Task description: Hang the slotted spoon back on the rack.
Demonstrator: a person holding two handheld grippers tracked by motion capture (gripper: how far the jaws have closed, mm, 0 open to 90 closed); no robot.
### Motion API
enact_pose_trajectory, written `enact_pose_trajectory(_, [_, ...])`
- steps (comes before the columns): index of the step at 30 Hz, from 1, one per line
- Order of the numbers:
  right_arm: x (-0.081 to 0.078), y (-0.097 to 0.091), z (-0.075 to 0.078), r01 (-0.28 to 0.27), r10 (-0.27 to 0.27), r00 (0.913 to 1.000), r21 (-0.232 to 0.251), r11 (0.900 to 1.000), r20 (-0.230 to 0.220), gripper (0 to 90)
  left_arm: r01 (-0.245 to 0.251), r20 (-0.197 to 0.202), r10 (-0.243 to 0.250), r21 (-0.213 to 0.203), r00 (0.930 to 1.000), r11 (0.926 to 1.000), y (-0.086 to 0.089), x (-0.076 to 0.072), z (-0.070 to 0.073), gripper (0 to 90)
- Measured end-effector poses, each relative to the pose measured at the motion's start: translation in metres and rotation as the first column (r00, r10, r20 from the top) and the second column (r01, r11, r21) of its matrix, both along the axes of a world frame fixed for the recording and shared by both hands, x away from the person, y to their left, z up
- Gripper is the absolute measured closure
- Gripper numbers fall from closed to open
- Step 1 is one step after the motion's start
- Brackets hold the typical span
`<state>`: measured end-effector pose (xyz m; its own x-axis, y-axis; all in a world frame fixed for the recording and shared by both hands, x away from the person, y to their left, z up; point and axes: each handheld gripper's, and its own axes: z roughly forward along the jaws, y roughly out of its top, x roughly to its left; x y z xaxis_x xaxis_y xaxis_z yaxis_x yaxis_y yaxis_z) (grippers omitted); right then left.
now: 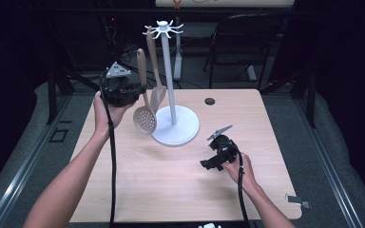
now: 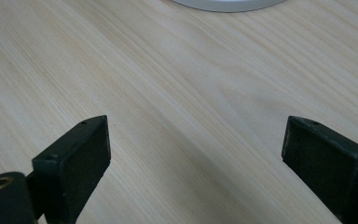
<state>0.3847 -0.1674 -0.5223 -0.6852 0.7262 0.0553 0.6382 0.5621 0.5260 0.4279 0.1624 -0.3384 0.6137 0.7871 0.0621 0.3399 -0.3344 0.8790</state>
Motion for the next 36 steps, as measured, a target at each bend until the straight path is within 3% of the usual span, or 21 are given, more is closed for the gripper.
enact_pose_trajectory(6, [0.001,0.001,0.001,0.004,-0.005,1.0,-0.011,0.9999,-0.004,7.5,-0.008,-0.004,0.008,-0.009,1.0,0.9999,-0.002,0.003,0.002,75.3])
enact_pose_trajectory(8, [0.001,0.003,0.0,0.005,-0.005,1.0,0.016,0.9999,-0.002,7.5,-0.007,0.003,0.007,-0.007,1.0,0.9999,-0.003,0.003,0.005,75.3])
enact_pose_trajectory(12, [0.0,0.004,0.0,-0.003,0.003,1.0,0.01,0.9999,0.0,7.5,-0.012,-0.003,0.012,-0.011,0.9999,0.9999,-0.005,0.006,0.006,75.3])
enact_pose_trajectory(29, [0.003,-0.001,0.003,0.006,-0.006,1.0,0.006,1.0,0.003,7.7,0.013,-0.015,-0.014,-0.028,0.9998,0.9995,-0.017,0.016,0.016,75.3])
enact_pose_trajectory(36, [0.002,-0.001,0.003,0.0,0.0,1.0,0.006,1.0,0.005,7.7,0.016,-0.04,-0.017,-0.023,0.9991,0.9996,-0.02,0.021,0.016,75.3])
